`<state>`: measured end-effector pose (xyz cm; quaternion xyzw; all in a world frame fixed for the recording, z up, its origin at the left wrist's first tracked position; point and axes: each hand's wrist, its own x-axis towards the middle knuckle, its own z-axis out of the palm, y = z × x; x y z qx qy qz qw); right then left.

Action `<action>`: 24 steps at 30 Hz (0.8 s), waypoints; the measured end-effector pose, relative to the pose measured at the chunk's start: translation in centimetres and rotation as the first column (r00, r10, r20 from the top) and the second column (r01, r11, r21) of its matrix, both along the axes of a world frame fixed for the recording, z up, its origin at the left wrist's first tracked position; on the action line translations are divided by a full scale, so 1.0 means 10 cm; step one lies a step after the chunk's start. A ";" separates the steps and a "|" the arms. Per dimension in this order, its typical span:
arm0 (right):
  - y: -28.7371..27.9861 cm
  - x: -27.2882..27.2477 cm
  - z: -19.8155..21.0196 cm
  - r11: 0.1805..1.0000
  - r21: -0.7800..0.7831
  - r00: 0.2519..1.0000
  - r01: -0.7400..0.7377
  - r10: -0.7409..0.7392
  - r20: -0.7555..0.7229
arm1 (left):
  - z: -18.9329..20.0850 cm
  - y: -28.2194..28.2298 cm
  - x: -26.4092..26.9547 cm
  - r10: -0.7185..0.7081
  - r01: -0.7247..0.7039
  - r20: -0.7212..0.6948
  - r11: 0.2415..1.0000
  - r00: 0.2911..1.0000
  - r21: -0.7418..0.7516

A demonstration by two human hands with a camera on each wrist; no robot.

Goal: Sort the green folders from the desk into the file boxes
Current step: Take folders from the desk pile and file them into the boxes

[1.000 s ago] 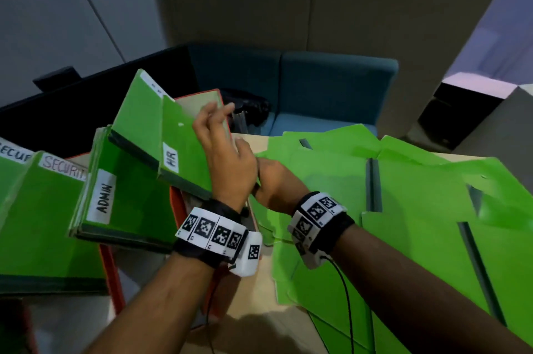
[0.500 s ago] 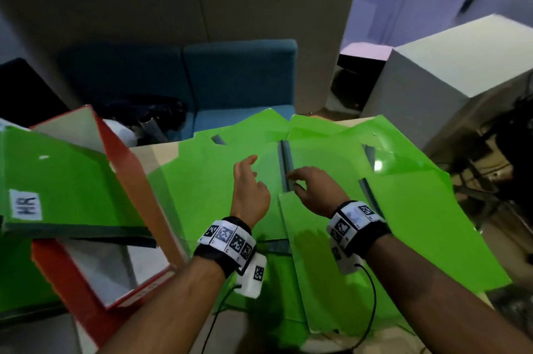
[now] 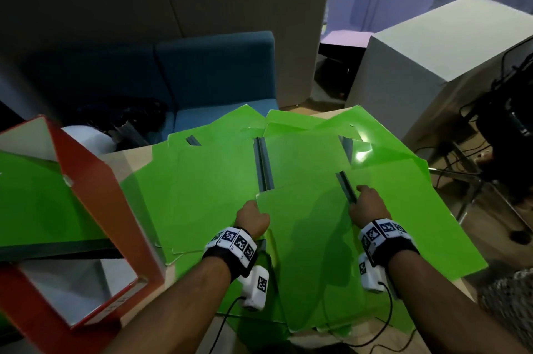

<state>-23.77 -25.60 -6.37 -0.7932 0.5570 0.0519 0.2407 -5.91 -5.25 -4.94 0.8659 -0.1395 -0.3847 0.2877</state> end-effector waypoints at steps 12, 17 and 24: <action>0.02 0.26 0.01 0.991 0.079 0.984 -0.112 0.099 0.148 | 0.61 -0.06 0.09 0.093 -0.126 -0.102 0.910 0.990 -0.395; 0.07 0.47 0.28 0.960 0.046 0.908 -0.277 0.246 0.339 | 1.14 0.05 0.41 0.206 -0.131 0.056 0.787 0.977 -0.603; 0.19 0.77 0.80 0.886 -0.032 0.736 -0.463 0.404 0.543 | 1.87 0.33 0.79 0.346 0.003 0.253 0.585 0.903 -0.811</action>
